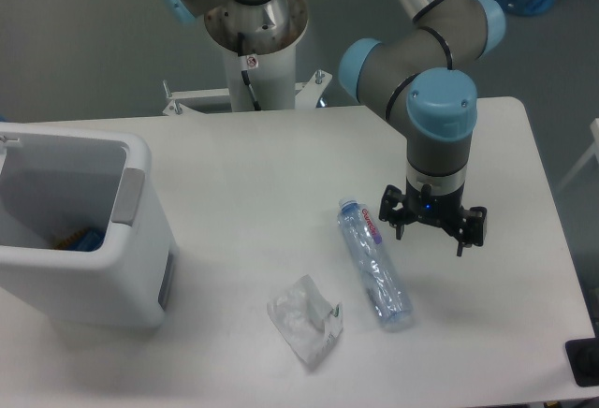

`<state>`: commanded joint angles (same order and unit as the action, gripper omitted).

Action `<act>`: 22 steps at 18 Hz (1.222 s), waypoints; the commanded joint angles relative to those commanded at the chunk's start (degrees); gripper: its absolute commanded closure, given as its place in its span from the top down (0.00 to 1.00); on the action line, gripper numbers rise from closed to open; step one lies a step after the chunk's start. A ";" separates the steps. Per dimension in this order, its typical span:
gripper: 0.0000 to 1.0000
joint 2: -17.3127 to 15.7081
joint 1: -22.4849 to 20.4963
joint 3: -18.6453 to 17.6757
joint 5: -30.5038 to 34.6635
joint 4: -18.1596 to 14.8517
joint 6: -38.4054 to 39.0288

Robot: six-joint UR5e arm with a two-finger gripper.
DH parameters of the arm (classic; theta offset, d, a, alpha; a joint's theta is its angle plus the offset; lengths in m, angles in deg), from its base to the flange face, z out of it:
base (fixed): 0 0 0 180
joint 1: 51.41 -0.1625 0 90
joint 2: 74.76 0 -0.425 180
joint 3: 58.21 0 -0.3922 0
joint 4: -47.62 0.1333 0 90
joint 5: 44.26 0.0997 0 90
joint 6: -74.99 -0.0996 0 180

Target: Place the trash in the trash can

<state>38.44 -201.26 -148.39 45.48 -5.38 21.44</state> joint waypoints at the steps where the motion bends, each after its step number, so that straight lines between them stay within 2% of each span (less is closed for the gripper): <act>1: 1.00 0.44 0.61 0.52 0.09 0.00 2.98; 5: 1.00 1.85 3.33 1.15 0.00 -0.09 12.22; 8: 1.00 2.37 7.81 0.44 -0.18 -0.18 17.76; 11: 1.00 4.21 10.46 0.53 -0.09 -0.09 23.13; 18: 1.00 6.06 15.02 -1.22 2.11 0.44 23.32; 20: 1.00 6.24 15.29 -2.63 2.20 0.53 23.58; 22: 1.00 7.29 15.30 -2.20 2.55 0.44 23.40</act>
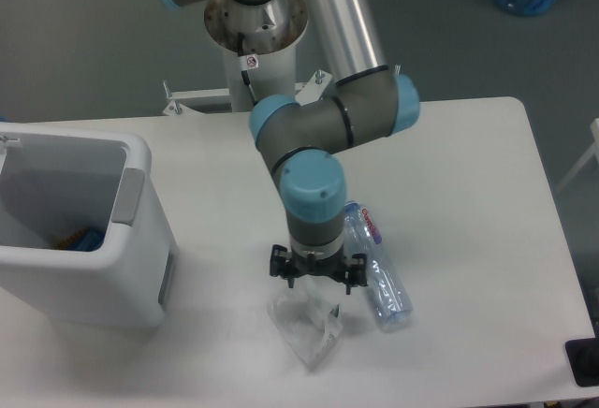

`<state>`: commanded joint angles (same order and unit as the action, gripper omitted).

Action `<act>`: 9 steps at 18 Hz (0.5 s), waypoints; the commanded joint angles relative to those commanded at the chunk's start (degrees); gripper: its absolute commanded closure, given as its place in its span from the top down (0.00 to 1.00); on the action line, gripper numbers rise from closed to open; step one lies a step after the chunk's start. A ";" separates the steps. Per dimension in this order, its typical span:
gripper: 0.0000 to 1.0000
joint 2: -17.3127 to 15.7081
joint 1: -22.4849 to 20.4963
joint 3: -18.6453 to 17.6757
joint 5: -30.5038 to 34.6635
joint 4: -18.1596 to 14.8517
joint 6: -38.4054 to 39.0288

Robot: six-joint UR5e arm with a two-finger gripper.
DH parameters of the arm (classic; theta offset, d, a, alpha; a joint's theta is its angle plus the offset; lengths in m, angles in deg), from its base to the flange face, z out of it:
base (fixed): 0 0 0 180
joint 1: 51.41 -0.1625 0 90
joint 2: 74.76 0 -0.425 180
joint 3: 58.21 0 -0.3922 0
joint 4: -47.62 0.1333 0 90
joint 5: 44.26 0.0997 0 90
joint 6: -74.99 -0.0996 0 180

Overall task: Place the trash in the trash can
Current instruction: 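Lower the gripper onto the crumpled clear plastic bag and close it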

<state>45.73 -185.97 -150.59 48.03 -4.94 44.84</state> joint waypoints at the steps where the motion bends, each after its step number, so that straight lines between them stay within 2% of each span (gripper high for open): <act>1: 1.00 0.70 0.00 0.44 0.00 0.00 -0.09; 2: 1.00 1.14 0.00 0.62 0.00 0.00 -0.09; 3: 0.87 1.23 0.00 0.62 0.09 0.00 -0.18; 4: 0.64 1.06 0.00 0.45 0.26 0.00 -0.18; 7: 0.09 1.15 0.00 0.70 0.27 -0.18 0.35; 8: 0.02 1.06 0.00 0.71 0.18 -0.18 0.35; 9: 0.00 0.97 0.00 0.88 0.00 -0.26 0.35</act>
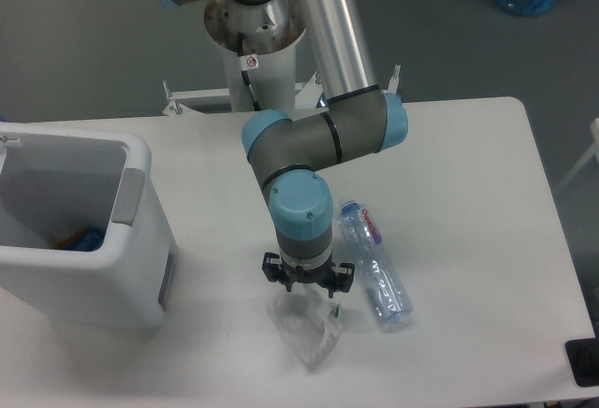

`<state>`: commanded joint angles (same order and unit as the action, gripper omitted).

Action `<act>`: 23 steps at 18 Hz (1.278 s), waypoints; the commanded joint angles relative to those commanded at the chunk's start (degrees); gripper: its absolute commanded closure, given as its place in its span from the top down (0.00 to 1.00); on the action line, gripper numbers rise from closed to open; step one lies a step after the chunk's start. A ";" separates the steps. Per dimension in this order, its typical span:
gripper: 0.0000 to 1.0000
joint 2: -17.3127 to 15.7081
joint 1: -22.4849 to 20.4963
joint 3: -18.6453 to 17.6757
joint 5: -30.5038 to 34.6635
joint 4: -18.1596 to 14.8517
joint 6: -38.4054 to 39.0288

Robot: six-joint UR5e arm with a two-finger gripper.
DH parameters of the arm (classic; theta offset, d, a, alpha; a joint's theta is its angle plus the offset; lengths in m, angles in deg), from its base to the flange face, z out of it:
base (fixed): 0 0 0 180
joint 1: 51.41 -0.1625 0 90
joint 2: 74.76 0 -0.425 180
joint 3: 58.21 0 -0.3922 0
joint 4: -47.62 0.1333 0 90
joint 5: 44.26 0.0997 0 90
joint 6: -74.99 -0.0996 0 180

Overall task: Place the trash in the trash can
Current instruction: 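Lower the gripper onto the crumpled clear plastic bag and close it, then lift the bag and carry it over the white trash bin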

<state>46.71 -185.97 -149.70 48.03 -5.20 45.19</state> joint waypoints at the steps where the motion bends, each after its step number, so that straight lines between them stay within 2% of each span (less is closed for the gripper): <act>1: 0.00 -0.17 0.00 0.26 -0.18 -0.09 -0.09; 5: 0.00 -1.23 -0.52 0.44 -1.57 -0.18 -0.18; 12: 0.00 -6.67 -4.83 0.62 -15.63 -0.18 0.62; 16: 0.00 -11.15 -6.24 0.44 -23.97 -0.44 0.79; 19: 0.00 -16.16 -6.24 0.09 -30.39 -0.44 2.54; 23: 0.00 -21.08 -4.84 0.26 -34.63 -0.44 4.74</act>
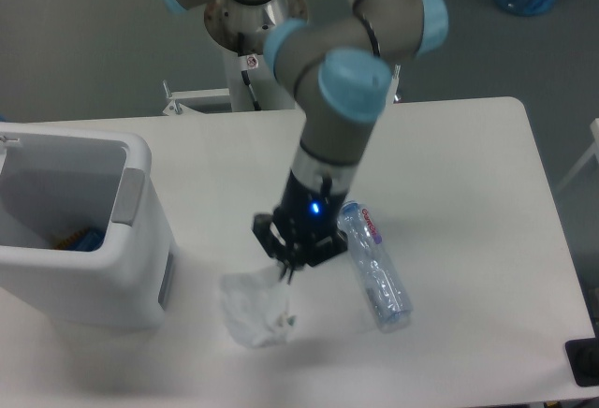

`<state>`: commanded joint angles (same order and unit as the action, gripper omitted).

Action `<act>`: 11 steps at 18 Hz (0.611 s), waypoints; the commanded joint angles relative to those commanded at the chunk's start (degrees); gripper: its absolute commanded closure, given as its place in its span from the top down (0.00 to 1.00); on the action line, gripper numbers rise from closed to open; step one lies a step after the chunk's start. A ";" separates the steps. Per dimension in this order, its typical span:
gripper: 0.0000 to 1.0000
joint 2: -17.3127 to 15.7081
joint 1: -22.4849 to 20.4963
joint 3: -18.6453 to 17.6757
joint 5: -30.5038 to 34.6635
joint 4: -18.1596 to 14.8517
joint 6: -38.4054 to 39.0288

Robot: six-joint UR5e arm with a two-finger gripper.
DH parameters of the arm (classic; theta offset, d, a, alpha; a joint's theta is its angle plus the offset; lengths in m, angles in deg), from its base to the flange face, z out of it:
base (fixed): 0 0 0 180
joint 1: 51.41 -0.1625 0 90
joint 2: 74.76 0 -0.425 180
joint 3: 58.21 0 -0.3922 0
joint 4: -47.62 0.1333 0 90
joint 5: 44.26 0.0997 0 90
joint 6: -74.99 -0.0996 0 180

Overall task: Place the trash in the trash can
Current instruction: 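Lift the bag and carry it over the white trash bin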

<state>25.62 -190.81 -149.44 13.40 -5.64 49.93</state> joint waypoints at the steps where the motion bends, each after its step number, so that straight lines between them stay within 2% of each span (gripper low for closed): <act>1: 0.00 -0.62 1.22 0.00 -0.35 0.00 0.35; 5: 0.00 -4.49 5.71 -0.44 -2.55 0.09 1.59; 8: 0.00 -4.84 7.91 0.18 -5.53 0.09 1.94; 11: 0.00 -6.86 10.46 -2.18 -5.37 0.00 4.22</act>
<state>18.76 -180.35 -151.62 8.04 -5.64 54.15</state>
